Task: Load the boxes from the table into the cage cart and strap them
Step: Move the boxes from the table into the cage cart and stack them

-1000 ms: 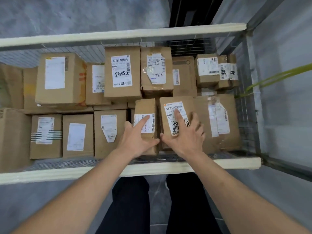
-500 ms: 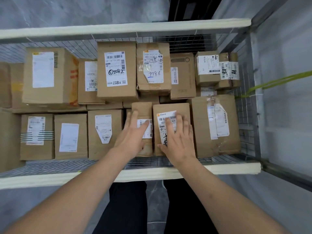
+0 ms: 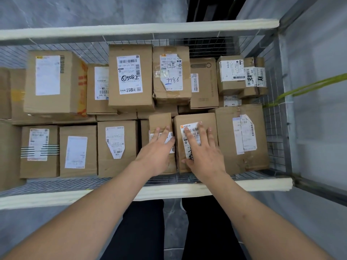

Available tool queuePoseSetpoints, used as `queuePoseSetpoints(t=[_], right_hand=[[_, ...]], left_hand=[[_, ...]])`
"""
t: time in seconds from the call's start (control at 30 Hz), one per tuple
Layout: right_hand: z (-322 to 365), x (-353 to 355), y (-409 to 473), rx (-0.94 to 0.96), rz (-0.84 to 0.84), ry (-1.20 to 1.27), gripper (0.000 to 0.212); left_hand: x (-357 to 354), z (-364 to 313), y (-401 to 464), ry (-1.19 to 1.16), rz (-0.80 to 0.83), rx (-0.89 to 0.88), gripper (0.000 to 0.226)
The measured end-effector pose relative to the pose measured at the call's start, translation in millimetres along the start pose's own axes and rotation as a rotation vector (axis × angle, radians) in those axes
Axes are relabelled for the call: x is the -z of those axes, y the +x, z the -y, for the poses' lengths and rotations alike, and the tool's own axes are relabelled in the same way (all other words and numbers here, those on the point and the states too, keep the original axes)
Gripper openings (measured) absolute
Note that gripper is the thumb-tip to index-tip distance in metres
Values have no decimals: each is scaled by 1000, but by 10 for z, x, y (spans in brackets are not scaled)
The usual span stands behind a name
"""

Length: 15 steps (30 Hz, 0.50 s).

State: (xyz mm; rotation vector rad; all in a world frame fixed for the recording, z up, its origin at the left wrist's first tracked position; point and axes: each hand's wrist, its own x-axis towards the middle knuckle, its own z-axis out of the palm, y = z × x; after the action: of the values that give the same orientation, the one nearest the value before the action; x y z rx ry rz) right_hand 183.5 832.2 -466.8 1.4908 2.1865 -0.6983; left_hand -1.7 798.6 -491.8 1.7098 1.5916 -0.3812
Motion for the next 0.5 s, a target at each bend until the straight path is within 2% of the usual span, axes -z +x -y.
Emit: queuePoseSetpoints(t=[0.13,0.23,0.5], right_hand=[[89,125,52,-17,40,22,96],[139,263,45,-43,62,93,81],[413,862,-454,-26,-61,103,50]], left_hand=[[167,-64,-54,78,-10,-28,77],[319,-98,-139,155,-47,-39,74],[1009,-250,-707,199,-116,-116,68]])
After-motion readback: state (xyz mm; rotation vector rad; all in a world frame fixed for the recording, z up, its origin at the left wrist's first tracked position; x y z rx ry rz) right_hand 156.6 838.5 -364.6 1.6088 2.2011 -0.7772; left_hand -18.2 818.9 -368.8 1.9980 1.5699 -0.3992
